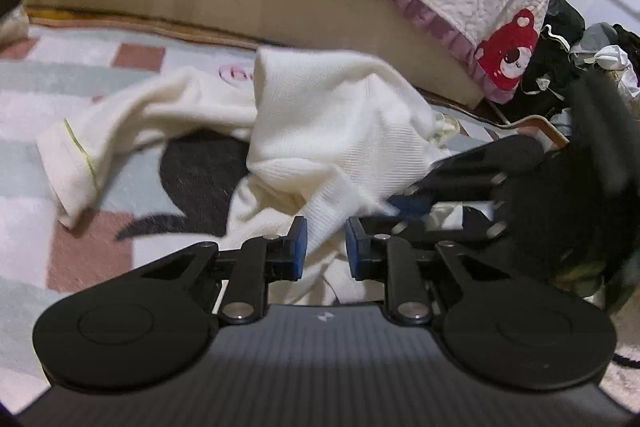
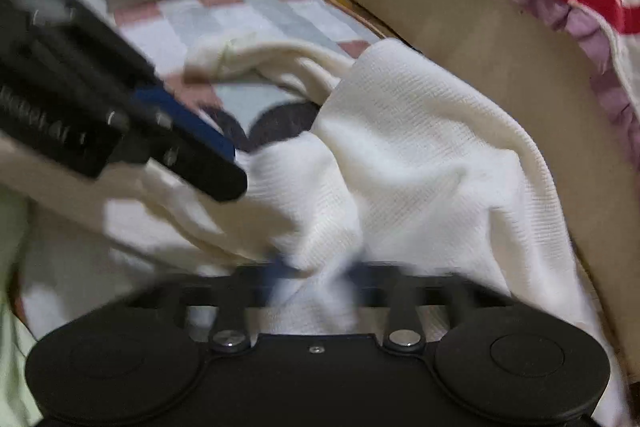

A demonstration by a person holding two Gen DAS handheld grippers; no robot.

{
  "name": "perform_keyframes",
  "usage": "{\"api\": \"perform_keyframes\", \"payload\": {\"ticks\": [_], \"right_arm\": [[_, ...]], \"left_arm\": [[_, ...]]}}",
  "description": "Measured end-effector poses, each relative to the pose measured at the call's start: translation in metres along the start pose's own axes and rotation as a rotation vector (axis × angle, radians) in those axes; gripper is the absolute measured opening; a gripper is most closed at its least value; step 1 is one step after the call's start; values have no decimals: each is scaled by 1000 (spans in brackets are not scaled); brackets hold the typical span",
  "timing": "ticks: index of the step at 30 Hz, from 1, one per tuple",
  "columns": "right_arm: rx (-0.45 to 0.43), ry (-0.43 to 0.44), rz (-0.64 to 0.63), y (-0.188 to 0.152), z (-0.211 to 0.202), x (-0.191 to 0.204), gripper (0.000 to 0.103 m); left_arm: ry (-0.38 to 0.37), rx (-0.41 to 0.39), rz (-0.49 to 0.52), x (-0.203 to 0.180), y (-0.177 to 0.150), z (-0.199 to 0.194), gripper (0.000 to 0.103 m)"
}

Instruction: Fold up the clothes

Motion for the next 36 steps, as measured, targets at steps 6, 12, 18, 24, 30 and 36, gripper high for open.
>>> {"api": "perform_keyframes", "payload": {"ticks": [6, 12, 18, 24, 30, 36], "right_arm": [[-240, -101, 326, 21, -110, -72, 7], [-204, -378, 590, -53, -169, -165, 7], [-171, -512, 771, -112, -181, -212, 6], [-242, -499, 874, -136, -184, -229, 6], [-275, -572, 896, -150, -211, -237, 6], [-249, -634, 940, -174, -219, -249, 6]], "left_arm": [[38, -91, -77, 15, 17, -24, 48], [148, 0, 76, 11, -14, -1, 60], [255, 126, 299, 0, -56, 32, 72], [448, 102, 484, 14, -56, 52, 87], [482, 104, 285, 46, -22, 48, 87], [441, 217, 408, 22, -34, 65, 9]]}}
Point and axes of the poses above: each gripper's, at about its wrist camera, not at the fingertips, and z roughly the way its jaws point, x to its left, y to its top, the point moved 10 cm from there along z, roughly the way its jaws point, and after that the axes turned 12 degrees about -z, right-handed, at the moved point
